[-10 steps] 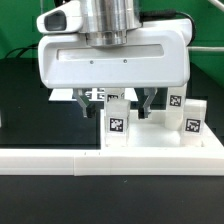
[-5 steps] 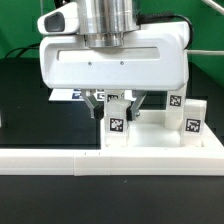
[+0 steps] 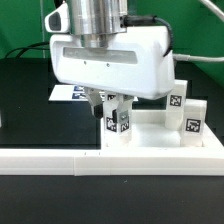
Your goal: Assemble square table
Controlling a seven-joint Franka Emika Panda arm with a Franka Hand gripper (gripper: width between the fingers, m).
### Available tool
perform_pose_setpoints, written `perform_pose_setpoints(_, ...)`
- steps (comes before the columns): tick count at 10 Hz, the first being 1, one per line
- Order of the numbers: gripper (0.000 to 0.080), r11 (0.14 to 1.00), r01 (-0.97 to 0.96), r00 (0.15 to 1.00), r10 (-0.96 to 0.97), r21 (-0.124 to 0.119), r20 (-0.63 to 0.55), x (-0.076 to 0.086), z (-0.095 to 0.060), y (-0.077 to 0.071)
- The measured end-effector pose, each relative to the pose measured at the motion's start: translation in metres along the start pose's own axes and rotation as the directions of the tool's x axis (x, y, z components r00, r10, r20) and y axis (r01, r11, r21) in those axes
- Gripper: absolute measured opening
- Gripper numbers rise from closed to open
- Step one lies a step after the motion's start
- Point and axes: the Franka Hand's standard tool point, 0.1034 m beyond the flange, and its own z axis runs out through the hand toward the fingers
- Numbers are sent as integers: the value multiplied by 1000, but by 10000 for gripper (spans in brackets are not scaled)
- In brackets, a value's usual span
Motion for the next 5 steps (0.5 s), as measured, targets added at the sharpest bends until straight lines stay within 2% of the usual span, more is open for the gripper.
perform_pose_setpoints(1,294,978,-207,978,207,-5,-4,0,0,2)
perform_pose_setpoints(2,294,879,-477,879,477,-8,-8,-1,0,6)
perform_pose_setpoints(3,294,769,-640,768,639,-2,38,-1,1,9)
perform_pose_setpoints(4,294,756,-654,755,654,-23,50,2,0,11)
perform_pose_setpoints(5,294,701,-713,699,713,-31,48,2,0,12)
